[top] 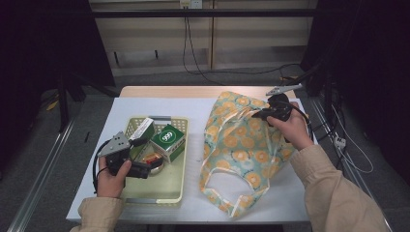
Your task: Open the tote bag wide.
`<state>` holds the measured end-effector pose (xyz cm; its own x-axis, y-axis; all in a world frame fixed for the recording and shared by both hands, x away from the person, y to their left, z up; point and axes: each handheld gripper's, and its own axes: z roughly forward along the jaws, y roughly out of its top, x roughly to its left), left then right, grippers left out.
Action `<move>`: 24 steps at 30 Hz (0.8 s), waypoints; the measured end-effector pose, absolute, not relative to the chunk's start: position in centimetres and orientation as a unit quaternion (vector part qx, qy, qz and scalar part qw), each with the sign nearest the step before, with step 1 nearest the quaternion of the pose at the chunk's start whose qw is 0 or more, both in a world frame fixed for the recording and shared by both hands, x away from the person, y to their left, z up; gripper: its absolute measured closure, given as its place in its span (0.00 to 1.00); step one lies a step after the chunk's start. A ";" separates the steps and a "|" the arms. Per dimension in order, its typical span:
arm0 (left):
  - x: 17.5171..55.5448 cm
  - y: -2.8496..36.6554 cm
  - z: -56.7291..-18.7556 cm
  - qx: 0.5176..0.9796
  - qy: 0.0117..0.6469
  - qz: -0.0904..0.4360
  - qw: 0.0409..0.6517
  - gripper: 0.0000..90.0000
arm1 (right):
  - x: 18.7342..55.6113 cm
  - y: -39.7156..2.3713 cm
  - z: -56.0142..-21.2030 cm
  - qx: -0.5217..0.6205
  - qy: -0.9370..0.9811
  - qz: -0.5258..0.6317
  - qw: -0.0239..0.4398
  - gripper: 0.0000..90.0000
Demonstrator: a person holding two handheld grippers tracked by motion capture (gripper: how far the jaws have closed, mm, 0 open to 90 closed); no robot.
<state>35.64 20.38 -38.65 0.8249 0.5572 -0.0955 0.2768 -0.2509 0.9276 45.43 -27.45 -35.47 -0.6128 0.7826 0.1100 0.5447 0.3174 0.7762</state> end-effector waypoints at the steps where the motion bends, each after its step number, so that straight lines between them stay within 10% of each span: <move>1: 35.7 20.3 -38.7 0.784 0.267 0.127 0.546 0.04 | 45.4 -27.5 -35.5 0.416 0.798 0.411 0.144 1.00; 24: 36.8 19.6 -41.0 0.830 0.278 0.109 0.471 0.05 | 45.1 -27.7 -35.7 0.415 0.800 0.408 0.144 1.00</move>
<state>36.82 19.61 -41.02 0.8218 0.5639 -0.0819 0.3590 -0.4008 0.8429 45.05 -27.72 -35.72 -0.6137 0.7821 0.1081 0.5463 0.3218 0.7733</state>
